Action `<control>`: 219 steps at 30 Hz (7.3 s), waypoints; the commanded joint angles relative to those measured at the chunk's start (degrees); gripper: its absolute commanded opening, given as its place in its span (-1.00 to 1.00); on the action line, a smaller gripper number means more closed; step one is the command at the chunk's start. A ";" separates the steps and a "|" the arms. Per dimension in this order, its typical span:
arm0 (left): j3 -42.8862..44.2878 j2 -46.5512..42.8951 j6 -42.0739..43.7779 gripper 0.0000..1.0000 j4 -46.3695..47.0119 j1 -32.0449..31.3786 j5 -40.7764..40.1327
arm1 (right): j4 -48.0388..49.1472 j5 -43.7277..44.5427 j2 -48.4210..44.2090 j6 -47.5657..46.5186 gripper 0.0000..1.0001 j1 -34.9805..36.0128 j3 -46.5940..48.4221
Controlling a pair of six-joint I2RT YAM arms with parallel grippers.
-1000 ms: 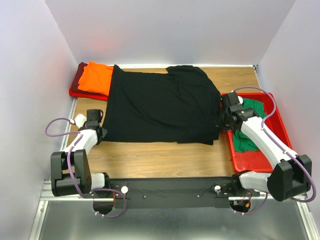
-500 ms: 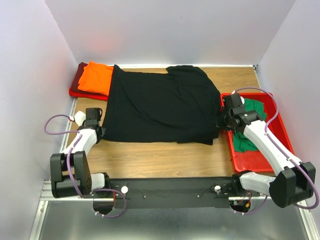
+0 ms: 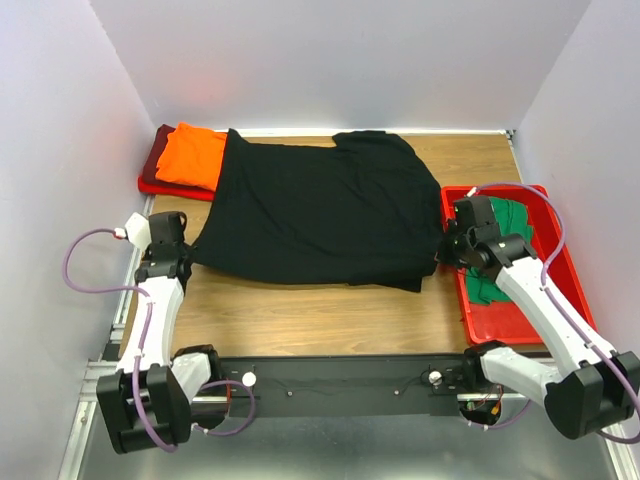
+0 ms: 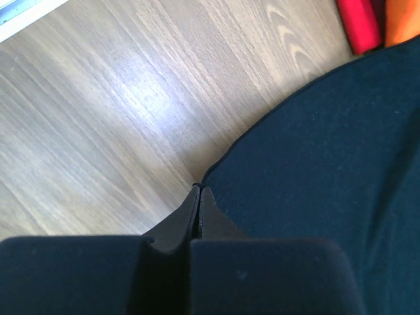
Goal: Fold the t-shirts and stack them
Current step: Flatten the tshirt out, then fold the tshirt
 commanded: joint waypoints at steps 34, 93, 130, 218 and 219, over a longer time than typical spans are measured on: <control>1.39 -2.36 -0.32 -1.00 8.79 5.75 13.07 | 1.65 1.33 5.10 4.63 -0.99 -0.21 1.34; 11.52 24.58 -2.17 -0.06 10.28 -0.75 9.46 | 16.61 -7.11 22.80 2.34 0.22 -4.08 6.90; 7.82 32.23 -2.09 -1.00 13.02 -2.61 2.09 | 12.66 -6.68 17.35 6.21 0.33 10.07 -11.12; 7.03 28.36 4.68 -1.00 15.83 -0.93 13.34 | 18.11 6.25 23.51 9.10 0.29 2.51 5.71; 7.02 28.36 4.68 -1.00 15.91 -0.93 13.60 | 18.02 5.99 22.02 9.63 0.29 2.52 4.10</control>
